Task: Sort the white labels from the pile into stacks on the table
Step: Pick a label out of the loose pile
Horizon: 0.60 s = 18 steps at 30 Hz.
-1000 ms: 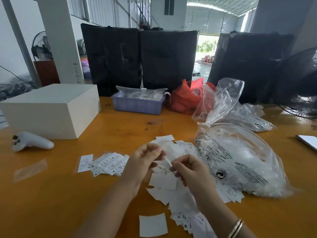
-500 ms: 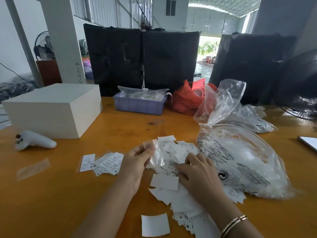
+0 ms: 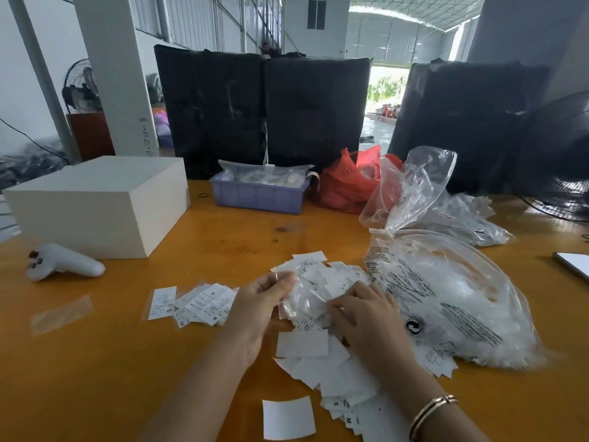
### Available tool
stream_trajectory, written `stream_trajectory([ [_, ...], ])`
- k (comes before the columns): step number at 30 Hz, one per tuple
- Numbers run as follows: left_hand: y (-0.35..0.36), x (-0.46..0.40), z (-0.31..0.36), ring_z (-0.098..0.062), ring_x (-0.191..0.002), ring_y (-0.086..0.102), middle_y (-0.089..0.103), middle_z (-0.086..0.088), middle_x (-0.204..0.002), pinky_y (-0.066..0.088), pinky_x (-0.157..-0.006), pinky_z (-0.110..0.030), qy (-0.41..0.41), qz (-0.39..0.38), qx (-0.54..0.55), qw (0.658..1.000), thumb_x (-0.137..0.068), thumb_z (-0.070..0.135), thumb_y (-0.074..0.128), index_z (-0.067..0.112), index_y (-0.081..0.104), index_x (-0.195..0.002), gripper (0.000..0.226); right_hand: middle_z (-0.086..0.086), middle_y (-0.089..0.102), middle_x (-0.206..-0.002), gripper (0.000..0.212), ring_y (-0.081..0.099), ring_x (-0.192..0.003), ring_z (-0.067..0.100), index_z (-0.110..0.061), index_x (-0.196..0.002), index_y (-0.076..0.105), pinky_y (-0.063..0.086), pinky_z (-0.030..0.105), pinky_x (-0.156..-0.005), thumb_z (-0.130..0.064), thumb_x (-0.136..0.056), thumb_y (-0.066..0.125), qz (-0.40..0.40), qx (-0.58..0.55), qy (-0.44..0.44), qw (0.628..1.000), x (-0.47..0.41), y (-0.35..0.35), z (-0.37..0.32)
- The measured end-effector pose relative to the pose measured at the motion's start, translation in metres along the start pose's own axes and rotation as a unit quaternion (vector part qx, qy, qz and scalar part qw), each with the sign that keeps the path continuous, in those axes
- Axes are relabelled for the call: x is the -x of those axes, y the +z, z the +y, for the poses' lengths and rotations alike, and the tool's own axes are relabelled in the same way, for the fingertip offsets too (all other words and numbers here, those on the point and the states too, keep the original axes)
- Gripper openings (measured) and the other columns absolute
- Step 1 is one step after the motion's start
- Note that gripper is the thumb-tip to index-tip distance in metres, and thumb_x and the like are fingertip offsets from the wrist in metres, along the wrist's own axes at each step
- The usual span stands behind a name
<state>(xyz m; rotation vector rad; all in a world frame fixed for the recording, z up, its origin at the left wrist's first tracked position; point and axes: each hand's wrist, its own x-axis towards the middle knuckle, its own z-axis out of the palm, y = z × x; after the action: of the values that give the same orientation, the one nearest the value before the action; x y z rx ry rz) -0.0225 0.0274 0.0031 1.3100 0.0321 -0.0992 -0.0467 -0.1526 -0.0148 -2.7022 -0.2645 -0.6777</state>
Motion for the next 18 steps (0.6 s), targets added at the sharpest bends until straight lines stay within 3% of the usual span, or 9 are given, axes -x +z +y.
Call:
stream_trajectory([
  [2, 0.0, -0.002, -0.002, -0.02, -0.081, 0.066, 0.071, 0.001, -0.075, 0.056, -0.076, -0.04, 0.0, -0.009, -0.003, 1.0, -0.059, 0.038, 0.076, 0.023, 0.077, -0.08, 0.025, -0.008, 0.056, -0.086, 0.013, 0.05, -0.08, 0.011, -0.02, -0.095, 0.074, 0.038, 0.025, -0.073, -0.025, -0.09, 0.062, 0.05, -0.136, 0.054, 0.988, -0.001, -0.003, -0.004],
  [4, -0.002, -0.003, -0.001, -0.022, -0.085, 0.066, 0.072, -0.002, -0.081, 0.056, -0.084, -0.046, -0.006, -0.032, 0.024, 0.999, -0.057, 0.034, 0.078, 0.021, 0.077, -0.076, 0.023, -0.008, 0.06, -0.08, 0.01, 0.052, -0.069, 0.008, -0.026, -0.086, 0.069, 0.041, 0.018, -0.062, -0.017, -0.088, 0.064, 0.093, -0.276, 0.116, 0.95, -0.001, -0.006, -0.006],
  [8, 0.0, -0.001, 0.0, -0.013, -0.08, 0.071, 0.075, -0.008, -0.093, 0.058, -0.065, -0.027, -0.031, -0.108, 0.085, 0.99, -0.061, 0.026, 0.077, 0.018, 0.076, -0.067, 0.01, 0.001, 0.066, -0.065, 0.013, 0.053, -0.05, 0.009, -0.019, -0.086, 0.068, 0.046, 0.018, -0.048, -0.009, -0.09, 0.06, 0.134, -0.508, 0.202, 0.827, 0.004, -0.017, -0.008],
  [13, 0.005, 0.003, 0.0, -0.021, -0.089, 0.073, 0.074, -0.013, -0.1, 0.058, -0.065, -0.028, -0.037, -0.126, 0.057, 0.99, -0.065, 0.022, 0.074, 0.008, 0.067, -0.099, 0.037, 0.003, 0.072, -0.08, 0.009, 0.07, -0.074, 0.018, -0.016, -0.082, 0.069, 0.055, 0.023, -0.063, -0.017, -0.088, 0.063, 0.083, -0.582, 0.225, 0.777, 0.006, -0.019, -0.016],
  [16, 0.005, 0.004, 0.001, -0.02, -0.091, 0.072, 0.074, -0.011, -0.1, 0.056, -0.064, -0.026, -0.001, -0.137, 0.026, 0.99, -0.064, 0.027, 0.075, 0.018, 0.072, -0.092, 0.029, 0.002, 0.071, -0.077, 0.009, 0.068, -0.072, 0.015, -0.021, -0.079, 0.07, 0.054, 0.029, -0.066, -0.014, -0.084, 0.069, 0.08, -0.588, 0.278, 0.755, 0.005, -0.016, -0.017],
  [18, 0.004, 0.006, 0.001, -0.018, -0.09, 0.072, 0.075, -0.005, -0.097, 0.053, -0.063, -0.023, 0.039, -0.14, -0.041, 0.989, -0.064, 0.034, 0.075, 0.03, 0.073, -0.081, 0.017, 0.002, 0.066, -0.075, 0.021, 0.063, -0.067, 0.013, -0.027, -0.091, 0.069, 0.053, 0.029, -0.067, -0.008, -0.083, 0.069, 0.08, -0.607, 0.29, 0.735, 0.004, -0.016, -0.016],
])
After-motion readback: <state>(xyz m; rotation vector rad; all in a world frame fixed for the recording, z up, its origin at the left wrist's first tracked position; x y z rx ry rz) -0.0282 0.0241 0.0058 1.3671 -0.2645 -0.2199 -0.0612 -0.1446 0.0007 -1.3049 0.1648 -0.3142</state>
